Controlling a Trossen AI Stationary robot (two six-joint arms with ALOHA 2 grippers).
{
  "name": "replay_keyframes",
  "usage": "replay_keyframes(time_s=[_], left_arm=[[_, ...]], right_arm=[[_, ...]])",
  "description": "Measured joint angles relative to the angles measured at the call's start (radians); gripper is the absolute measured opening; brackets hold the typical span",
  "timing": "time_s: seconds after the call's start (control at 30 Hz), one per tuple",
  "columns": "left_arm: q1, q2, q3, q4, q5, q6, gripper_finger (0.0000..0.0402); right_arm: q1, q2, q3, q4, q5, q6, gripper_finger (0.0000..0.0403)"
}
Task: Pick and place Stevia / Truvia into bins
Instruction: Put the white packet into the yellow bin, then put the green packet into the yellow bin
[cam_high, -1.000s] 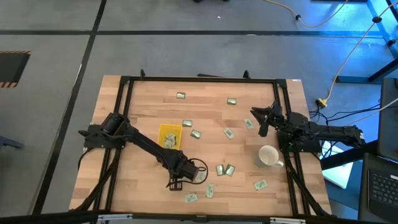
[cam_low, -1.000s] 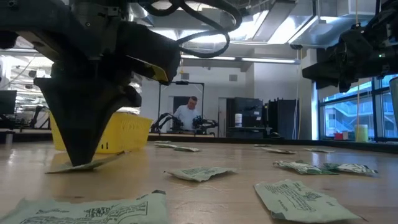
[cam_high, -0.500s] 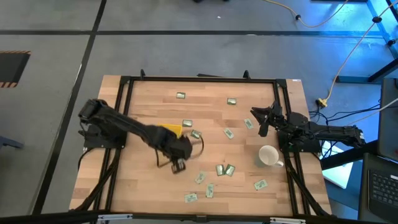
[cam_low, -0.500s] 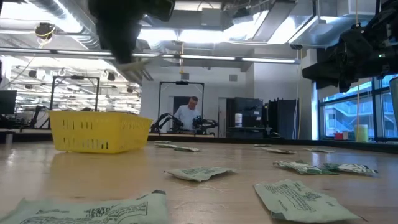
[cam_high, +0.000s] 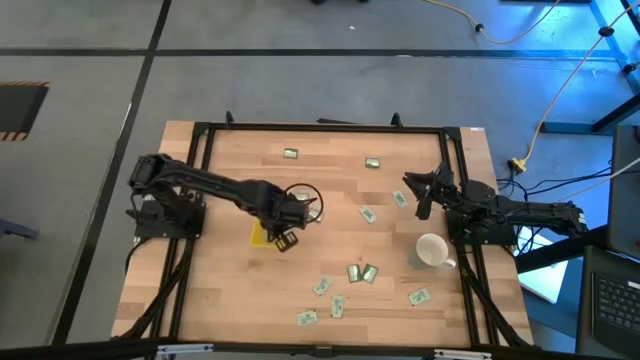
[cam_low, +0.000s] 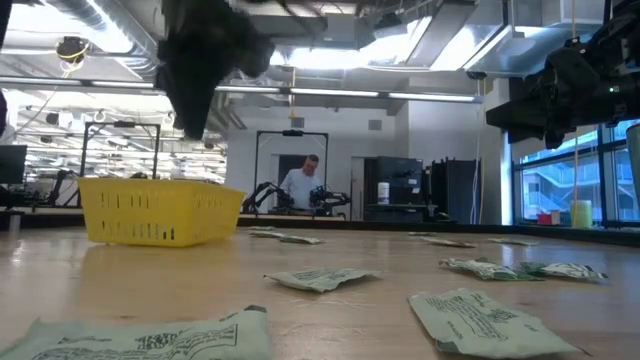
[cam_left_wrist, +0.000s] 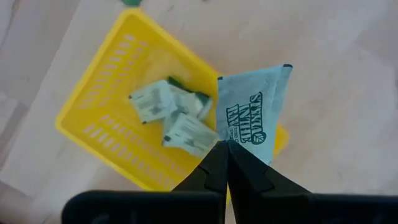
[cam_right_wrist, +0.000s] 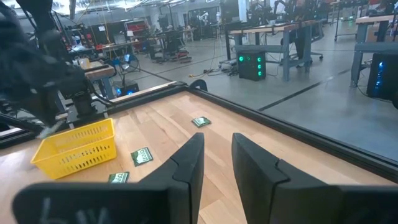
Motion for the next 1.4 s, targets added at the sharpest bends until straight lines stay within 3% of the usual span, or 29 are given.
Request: replay_keyframes(time_s=[0.4,0.6,0.87,1.2,1.4], left_arm=[[0.037,0.008,-0.191,0.066,0.038,-0.033,0.0005],[0.037,0.008,-0.209,0.079,0.016,-0.036,0.0017],[0.080,-0.031,-0.201,0.062,0.026,0.018,0.0064],[0.219,-0.124,-0.050,0.062,-0.041,0.351,0.0085],[0.330,-0.108,-0.013,0.091,0.069,0.563,0.0095]], right_arm=[[0.000,0.000,0.000,0.000,0.000,-0.001,0.0087],[0.000,0.000,0.000,0.000,0.000,-0.002,0.0087],[0.000,0.000,0.000,0.000,0.000,0.000,0.0087],[0.000,0.000,0.000,0.000,0.000,0.002,0.0087],[0.000,0.000,0.000,0.000,0.000,0.004,0.0087]])
